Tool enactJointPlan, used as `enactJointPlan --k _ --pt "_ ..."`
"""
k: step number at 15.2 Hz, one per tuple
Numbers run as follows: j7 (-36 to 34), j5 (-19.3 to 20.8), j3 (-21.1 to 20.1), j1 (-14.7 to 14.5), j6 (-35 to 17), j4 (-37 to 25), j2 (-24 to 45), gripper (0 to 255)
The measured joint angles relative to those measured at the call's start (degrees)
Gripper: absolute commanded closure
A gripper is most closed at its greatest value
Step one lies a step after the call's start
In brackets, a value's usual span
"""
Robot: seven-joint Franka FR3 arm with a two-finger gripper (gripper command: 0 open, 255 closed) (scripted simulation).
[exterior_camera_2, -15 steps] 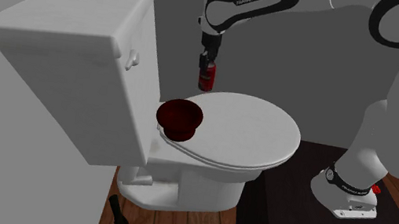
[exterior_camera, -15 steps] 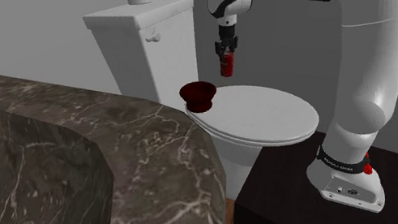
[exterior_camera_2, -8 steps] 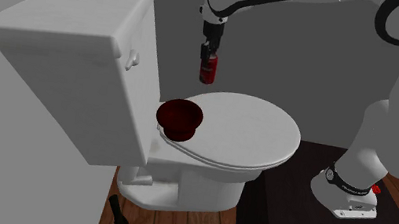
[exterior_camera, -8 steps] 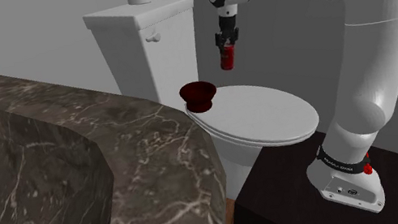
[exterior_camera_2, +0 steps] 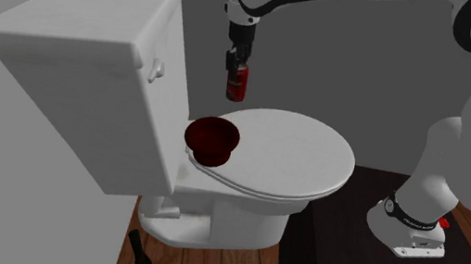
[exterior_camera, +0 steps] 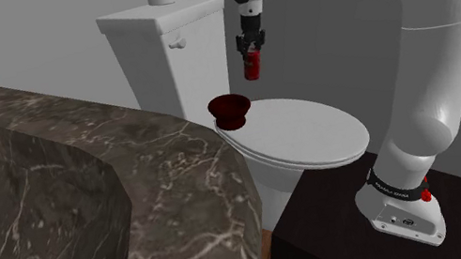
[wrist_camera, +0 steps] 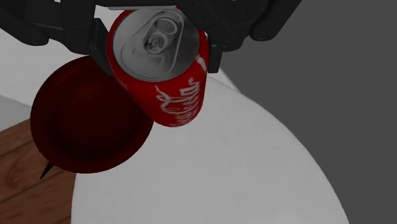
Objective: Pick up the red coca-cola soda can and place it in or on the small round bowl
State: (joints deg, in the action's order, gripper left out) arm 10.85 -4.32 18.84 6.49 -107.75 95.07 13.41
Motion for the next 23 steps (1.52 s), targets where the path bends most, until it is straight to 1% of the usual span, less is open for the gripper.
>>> enactJointPlan --k 3,9,12,23 --pt "-4.0 0.52 -1.39 -2.49 0.84 -0.42 -0.51 255" --pt "-11.31 0.66 -4.15 -6.85 3.02 -4.78 1.5 255" --pt "-12.0 0.6 -4.41 -7.26 1.58 -3.69 1.91 255" --pt "-11.77 0.1 -4.64 -7.36 -6.3 2.84 3.32 255"
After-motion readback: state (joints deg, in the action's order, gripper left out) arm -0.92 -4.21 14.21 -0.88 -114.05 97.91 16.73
